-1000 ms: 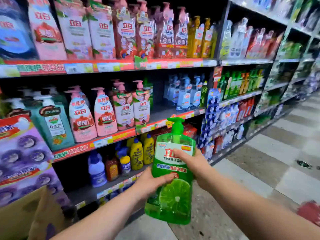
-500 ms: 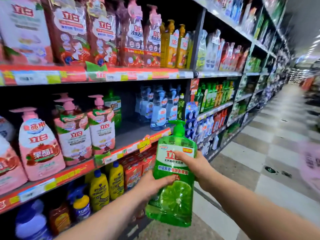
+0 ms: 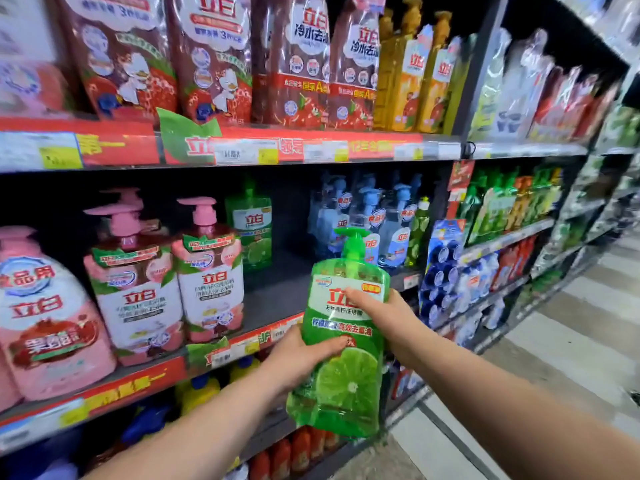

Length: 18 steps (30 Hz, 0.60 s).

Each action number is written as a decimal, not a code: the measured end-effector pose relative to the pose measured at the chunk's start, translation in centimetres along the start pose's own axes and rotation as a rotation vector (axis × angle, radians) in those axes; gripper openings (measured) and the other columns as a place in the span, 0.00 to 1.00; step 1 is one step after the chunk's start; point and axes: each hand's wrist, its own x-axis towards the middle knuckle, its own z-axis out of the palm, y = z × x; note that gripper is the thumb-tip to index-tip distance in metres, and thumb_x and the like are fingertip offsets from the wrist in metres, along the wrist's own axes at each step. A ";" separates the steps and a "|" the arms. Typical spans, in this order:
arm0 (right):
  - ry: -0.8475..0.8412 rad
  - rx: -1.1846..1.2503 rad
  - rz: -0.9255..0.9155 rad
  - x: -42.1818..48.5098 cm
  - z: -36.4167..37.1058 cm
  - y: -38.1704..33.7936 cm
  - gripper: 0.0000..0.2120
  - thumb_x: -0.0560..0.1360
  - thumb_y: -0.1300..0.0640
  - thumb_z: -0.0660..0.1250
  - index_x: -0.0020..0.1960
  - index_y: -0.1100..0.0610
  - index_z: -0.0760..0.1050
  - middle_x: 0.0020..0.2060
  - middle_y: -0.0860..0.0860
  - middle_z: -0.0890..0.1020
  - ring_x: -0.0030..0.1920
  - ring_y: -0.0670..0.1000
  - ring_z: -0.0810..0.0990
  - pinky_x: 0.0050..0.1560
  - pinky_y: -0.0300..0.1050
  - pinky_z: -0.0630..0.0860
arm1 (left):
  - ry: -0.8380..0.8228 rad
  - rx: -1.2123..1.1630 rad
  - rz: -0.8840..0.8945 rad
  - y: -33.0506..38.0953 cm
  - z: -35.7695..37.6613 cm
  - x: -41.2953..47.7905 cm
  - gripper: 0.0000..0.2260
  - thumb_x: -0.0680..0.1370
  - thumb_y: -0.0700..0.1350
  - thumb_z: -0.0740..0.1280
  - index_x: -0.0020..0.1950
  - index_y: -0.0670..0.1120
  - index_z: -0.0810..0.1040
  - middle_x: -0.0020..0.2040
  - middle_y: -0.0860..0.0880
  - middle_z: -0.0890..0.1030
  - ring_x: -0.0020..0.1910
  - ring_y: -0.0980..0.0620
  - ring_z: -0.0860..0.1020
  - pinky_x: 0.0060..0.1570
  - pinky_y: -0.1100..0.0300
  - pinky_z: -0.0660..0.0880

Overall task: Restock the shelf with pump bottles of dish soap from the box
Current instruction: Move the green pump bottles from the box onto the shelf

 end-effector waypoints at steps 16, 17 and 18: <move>-0.482 -0.083 -0.062 20.7 -1.5 -4.4 0.16 0.68 0.54 0.76 0.50 0.52 0.72 0.45 0.51 0.83 0.42 0.48 0.84 0.39 0.45 0.80 | 0.582 -0.024 0.037 3.3 3.0 14.4 0.21 0.69 0.46 0.75 0.58 0.45 0.72 0.50 0.49 0.82 0.46 0.54 0.81 0.45 0.61 0.79; -0.503 -0.088 -0.076 21.5 -1.2 -4.5 0.15 0.68 0.55 0.75 0.50 0.53 0.72 0.45 0.51 0.83 0.41 0.48 0.84 0.39 0.43 0.80 | 0.601 -0.013 0.031 3.5 2.7 14.9 0.21 0.69 0.47 0.75 0.58 0.46 0.71 0.50 0.50 0.82 0.47 0.54 0.81 0.45 0.61 0.78; -0.518 -0.102 -0.094 22.0 -0.9 -4.6 0.15 0.68 0.56 0.75 0.49 0.52 0.72 0.45 0.52 0.84 0.41 0.47 0.83 0.38 0.41 0.79 | 0.610 0.000 0.025 3.6 2.3 15.2 0.22 0.70 0.47 0.75 0.59 0.46 0.70 0.50 0.50 0.81 0.47 0.54 0.80 0.45 0.61 0.77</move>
